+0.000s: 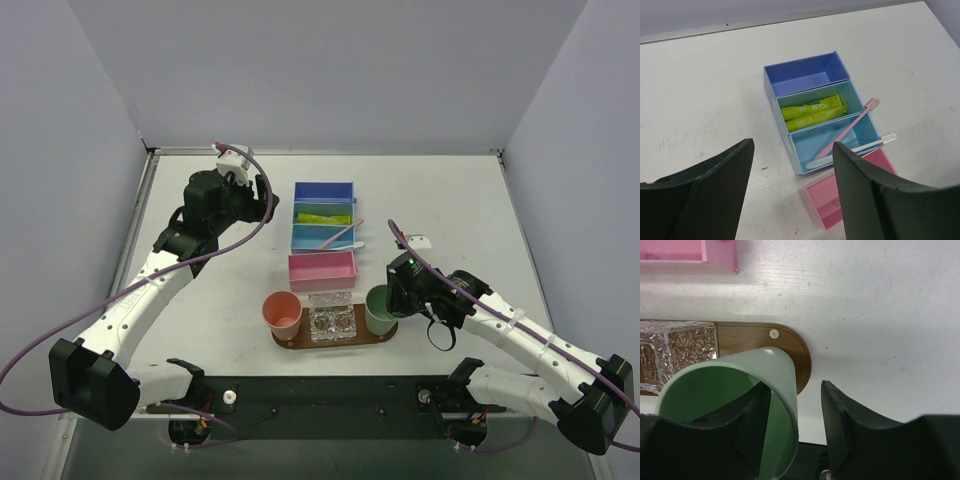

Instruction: Prepare toiletry sets of a toothbrush and toothpaste on the tray

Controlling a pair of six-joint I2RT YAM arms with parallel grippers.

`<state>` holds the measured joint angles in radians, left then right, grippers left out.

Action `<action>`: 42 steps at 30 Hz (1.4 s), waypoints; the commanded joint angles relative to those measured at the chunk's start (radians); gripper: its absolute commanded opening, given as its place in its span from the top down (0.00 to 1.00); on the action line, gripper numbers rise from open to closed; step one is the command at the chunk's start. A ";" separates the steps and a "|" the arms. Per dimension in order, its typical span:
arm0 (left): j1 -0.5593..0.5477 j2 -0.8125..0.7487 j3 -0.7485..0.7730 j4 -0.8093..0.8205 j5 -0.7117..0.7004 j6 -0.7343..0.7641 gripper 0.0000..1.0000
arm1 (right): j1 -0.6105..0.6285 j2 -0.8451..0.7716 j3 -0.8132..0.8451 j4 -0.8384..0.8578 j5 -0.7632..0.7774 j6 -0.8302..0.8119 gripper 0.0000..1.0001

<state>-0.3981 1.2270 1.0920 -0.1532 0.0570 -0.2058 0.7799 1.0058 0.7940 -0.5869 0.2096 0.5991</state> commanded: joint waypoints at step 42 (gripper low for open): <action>-0.010 0.045 0.022 0.032 0.050 0.131 0.26 | -0.105 -0.046 0.281 -0.010 -0.065 -0.209 0.56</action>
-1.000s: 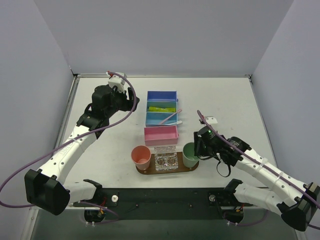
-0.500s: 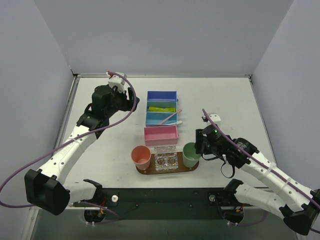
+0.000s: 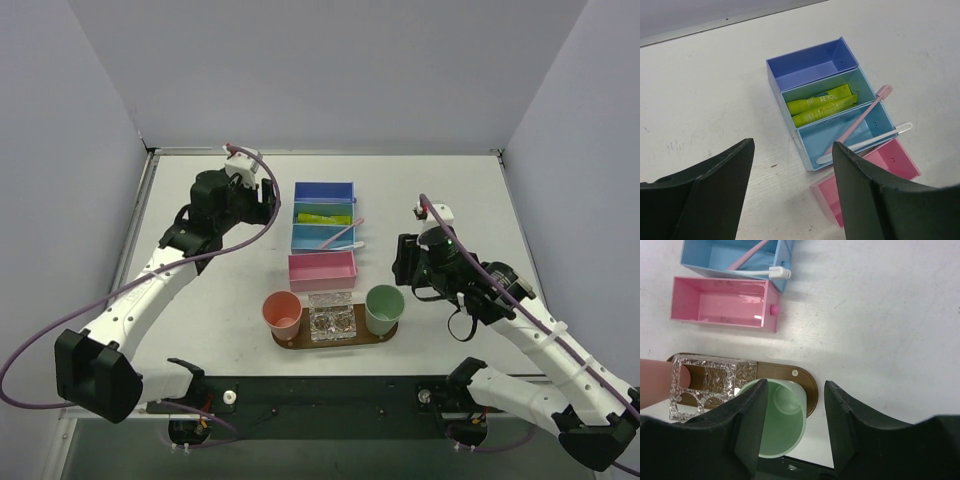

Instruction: Prepare toiletry sets of a toothbrush and toothpaste on the tray

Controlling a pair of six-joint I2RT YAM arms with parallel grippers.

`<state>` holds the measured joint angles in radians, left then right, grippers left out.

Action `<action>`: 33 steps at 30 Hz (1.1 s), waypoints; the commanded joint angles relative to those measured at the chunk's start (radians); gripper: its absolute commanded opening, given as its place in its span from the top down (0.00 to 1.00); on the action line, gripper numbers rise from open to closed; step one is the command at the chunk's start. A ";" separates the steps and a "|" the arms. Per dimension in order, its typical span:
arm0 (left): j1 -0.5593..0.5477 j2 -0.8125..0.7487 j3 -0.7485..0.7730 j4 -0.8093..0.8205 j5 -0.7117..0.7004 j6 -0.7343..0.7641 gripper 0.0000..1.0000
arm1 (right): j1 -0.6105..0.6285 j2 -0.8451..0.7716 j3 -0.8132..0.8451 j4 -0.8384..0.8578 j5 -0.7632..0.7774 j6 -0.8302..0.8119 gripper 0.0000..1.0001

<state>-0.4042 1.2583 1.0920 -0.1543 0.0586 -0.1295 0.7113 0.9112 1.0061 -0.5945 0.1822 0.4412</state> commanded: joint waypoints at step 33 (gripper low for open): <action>-0.105 0.803 0.658 -0.320 0.319 0.594 0.80 | -0.380 0.169 0.169 0.110 -0.418 -0.093 0.60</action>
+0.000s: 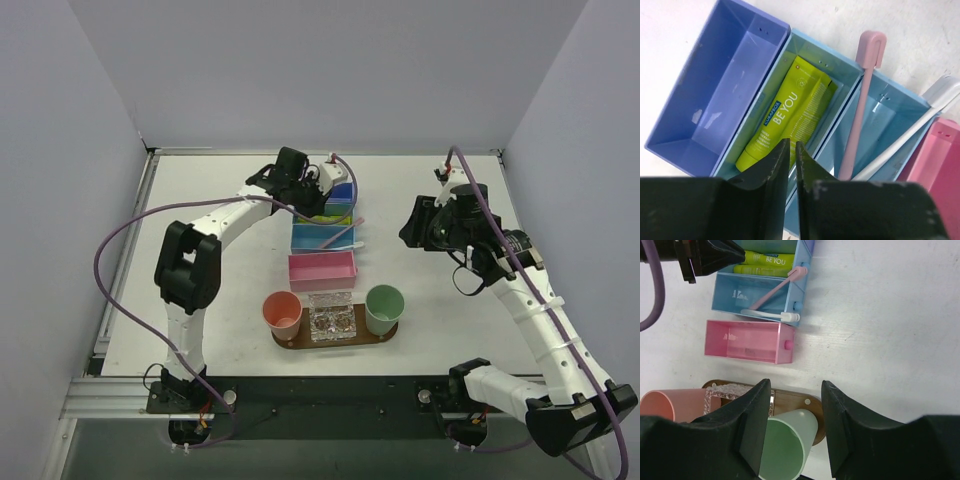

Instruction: Prepare toiletry sets of a toothbrush and toothpaste on the tray

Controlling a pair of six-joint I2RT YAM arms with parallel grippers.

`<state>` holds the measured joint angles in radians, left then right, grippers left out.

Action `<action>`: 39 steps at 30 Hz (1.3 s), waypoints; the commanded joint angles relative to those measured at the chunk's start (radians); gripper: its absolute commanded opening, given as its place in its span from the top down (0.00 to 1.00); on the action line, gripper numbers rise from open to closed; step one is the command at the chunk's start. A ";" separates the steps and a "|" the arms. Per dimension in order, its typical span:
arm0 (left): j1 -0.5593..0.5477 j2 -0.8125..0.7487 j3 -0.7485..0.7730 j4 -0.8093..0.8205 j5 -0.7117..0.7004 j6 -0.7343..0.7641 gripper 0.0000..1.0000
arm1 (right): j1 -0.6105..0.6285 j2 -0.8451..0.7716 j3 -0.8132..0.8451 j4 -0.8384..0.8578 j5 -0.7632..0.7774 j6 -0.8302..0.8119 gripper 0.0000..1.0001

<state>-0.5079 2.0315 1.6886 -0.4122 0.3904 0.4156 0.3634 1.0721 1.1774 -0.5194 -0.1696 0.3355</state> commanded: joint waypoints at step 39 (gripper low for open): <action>-0.003 0.202 0.181 -0.157 -0.159 0.121 0.73 | -0.127 -0.011 -0.068 0.079 -0.139 0.043 0.60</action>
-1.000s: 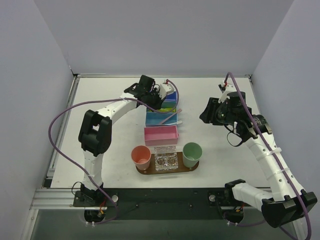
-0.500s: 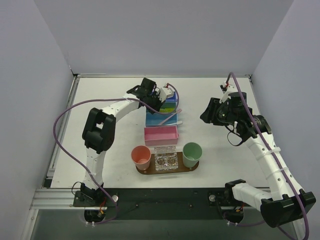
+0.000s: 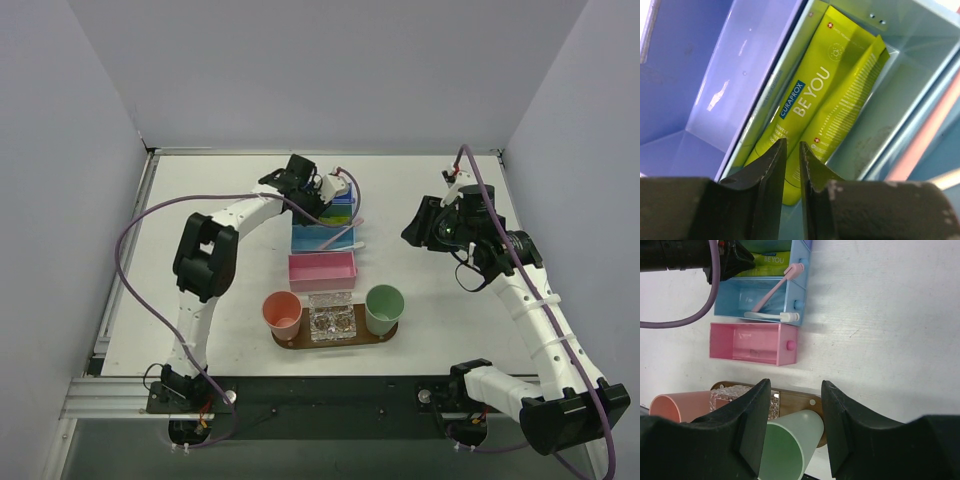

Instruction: Prepare toiletry sets of a toothbrush and toothpaste on the tray

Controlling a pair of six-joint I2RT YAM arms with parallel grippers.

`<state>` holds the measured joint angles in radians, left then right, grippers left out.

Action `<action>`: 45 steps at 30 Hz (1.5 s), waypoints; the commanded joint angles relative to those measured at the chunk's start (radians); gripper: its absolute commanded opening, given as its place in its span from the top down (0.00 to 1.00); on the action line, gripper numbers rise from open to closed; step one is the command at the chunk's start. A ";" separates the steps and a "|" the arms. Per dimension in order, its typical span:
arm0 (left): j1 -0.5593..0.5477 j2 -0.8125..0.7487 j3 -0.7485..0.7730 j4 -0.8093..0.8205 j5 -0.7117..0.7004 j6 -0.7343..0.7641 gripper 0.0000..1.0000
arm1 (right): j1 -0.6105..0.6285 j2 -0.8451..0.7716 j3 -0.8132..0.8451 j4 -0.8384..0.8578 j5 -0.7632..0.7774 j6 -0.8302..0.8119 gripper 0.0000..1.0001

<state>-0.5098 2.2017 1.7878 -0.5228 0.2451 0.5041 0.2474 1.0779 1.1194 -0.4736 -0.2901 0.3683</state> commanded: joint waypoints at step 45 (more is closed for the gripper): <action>-0.001 0.196 0.153 -0.198 -0.056 0.109 0.63 | -0.062 -0.009 -0.050 0.061 -0.049 0.031 0.60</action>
<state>-0.5117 2.3173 1.9514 -0.6403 0.2230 0.5953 0.1955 1.0767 1.0840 -0.4431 -0.3283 0.3923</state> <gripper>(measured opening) 0.361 0.405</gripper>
